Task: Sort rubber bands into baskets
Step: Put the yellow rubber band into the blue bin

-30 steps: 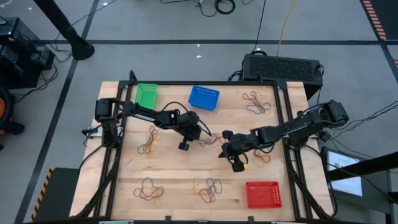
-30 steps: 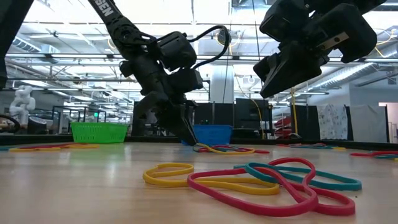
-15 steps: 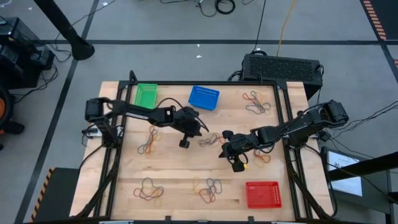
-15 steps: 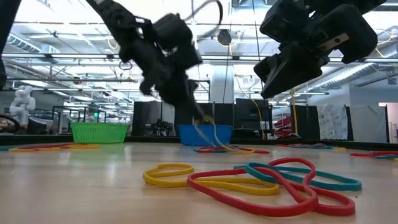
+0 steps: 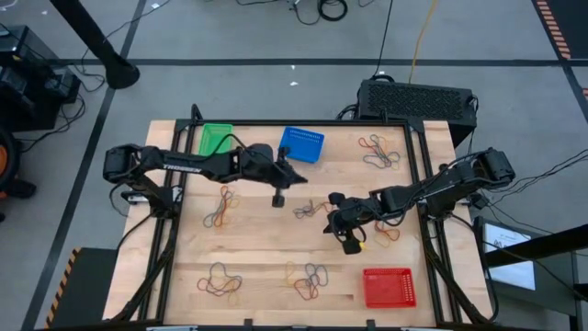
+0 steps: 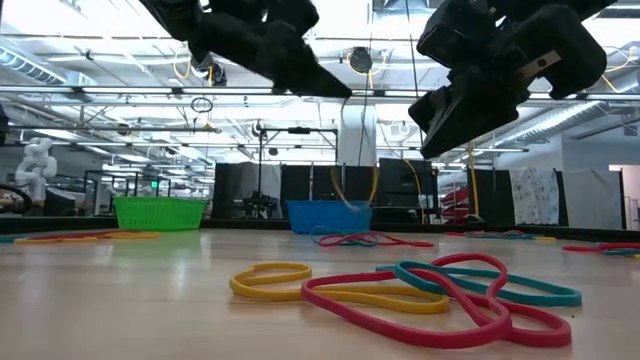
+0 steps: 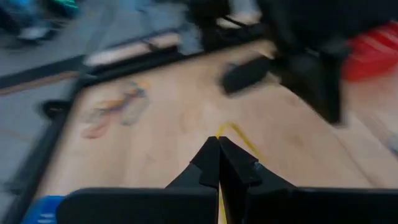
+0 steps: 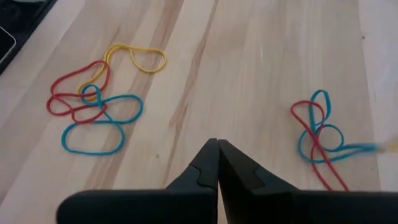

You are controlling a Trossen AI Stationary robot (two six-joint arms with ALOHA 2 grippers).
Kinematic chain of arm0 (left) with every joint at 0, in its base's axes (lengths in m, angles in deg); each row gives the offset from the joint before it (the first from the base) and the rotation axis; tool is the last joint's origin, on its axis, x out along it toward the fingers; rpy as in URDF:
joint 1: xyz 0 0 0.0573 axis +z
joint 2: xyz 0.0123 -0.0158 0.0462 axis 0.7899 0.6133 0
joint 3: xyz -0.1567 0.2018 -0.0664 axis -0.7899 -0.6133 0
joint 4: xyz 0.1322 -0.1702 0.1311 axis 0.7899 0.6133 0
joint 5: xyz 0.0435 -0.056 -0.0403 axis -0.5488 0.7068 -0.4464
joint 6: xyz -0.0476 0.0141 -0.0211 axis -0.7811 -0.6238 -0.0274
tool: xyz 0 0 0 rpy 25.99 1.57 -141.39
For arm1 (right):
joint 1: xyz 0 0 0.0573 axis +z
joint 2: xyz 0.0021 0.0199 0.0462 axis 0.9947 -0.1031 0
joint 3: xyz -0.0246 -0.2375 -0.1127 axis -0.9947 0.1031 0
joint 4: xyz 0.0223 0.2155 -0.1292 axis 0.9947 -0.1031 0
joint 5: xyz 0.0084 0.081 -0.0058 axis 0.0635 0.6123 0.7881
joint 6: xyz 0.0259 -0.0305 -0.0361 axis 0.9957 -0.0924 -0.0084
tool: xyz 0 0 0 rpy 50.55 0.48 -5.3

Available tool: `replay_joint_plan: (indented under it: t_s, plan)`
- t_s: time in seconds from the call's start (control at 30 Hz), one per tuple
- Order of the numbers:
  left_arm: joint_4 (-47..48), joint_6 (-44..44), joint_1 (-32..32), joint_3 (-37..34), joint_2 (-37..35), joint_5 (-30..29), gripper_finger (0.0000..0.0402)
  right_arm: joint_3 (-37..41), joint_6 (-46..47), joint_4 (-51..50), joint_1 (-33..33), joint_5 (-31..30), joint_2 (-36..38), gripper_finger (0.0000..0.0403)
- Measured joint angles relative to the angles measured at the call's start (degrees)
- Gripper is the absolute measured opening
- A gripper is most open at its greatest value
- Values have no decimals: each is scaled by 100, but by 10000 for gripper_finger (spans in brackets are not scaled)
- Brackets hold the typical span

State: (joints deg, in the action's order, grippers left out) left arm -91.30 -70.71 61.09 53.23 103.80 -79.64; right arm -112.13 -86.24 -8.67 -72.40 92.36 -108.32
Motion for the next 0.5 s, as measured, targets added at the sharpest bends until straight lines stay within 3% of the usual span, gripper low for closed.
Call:
replay_joint_plan:
  t_s: [0.2, 0.5]
  plan:
    - [-272, -322, 357, 51, 4, -793, 0, -144, 3, -130, 0, -1, 0, 0]
    - [6, -491, 1012, 527, 4, -848, 0, -149, -1, -308, 0, -11, 2, 0]
